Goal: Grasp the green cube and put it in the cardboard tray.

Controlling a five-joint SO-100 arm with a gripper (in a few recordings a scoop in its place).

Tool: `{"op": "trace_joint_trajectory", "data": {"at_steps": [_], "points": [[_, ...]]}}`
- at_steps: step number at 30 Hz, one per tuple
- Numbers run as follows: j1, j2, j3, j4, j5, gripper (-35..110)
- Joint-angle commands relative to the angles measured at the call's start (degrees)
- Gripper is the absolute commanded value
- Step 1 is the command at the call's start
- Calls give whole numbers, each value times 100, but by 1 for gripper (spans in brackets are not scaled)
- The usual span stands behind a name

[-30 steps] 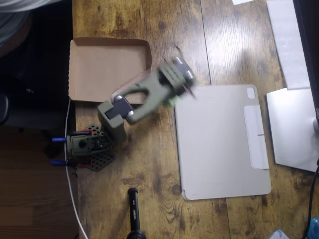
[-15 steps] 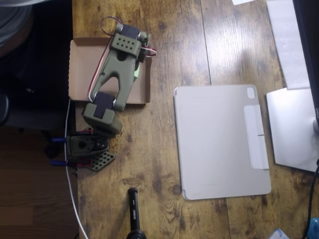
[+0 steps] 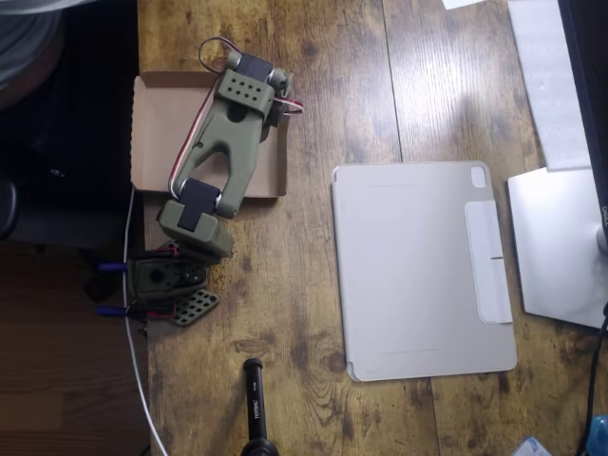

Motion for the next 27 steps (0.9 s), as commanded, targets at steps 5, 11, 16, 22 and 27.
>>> {"op": "trace_joint_trajectory", "data": {"at_steps": [5, 11, 16, 22, 27], "points": [[1081, 334, 316, 53, -580, 30], [3234, 132, -88, 334, -527, 15], [4816, -343, -545, 642, 53, 5], [5317, -1028, -149, 633, 563, 4], [5546, -1213, 387, 650, 545, 3]]}}
